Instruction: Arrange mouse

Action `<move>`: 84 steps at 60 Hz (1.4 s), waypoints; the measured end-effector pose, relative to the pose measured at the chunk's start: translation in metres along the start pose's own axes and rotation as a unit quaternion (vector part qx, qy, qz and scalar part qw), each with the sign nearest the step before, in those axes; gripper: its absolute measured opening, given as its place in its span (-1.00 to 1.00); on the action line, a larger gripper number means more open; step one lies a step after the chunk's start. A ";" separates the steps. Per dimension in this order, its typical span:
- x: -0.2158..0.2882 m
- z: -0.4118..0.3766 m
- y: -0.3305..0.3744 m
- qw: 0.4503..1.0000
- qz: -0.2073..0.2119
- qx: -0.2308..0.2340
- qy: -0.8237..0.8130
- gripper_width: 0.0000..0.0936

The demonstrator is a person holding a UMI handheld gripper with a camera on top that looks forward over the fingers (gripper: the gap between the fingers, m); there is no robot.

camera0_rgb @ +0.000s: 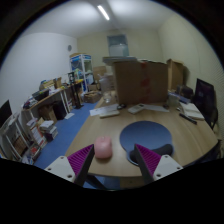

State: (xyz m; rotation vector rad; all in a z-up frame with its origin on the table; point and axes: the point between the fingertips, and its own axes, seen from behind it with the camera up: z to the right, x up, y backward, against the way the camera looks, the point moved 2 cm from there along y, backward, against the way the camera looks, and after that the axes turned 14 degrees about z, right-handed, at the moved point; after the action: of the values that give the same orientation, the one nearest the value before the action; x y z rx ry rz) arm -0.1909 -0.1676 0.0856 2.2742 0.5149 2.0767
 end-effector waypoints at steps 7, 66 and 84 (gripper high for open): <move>-0.032 -0.015 -0.056 0.999 0.018 -0.008 0.025 0.76; 0.047 0.144 -0.136 0.996 0.023 -0.063 0.053 -0.27; -0.035 0.152 -0.152 0.996 -0.062 -0.044 0.038 -0.16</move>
State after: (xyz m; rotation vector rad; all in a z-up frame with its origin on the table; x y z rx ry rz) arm -0.0800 -0.0015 -0.0007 2.0662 0.5416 2.0890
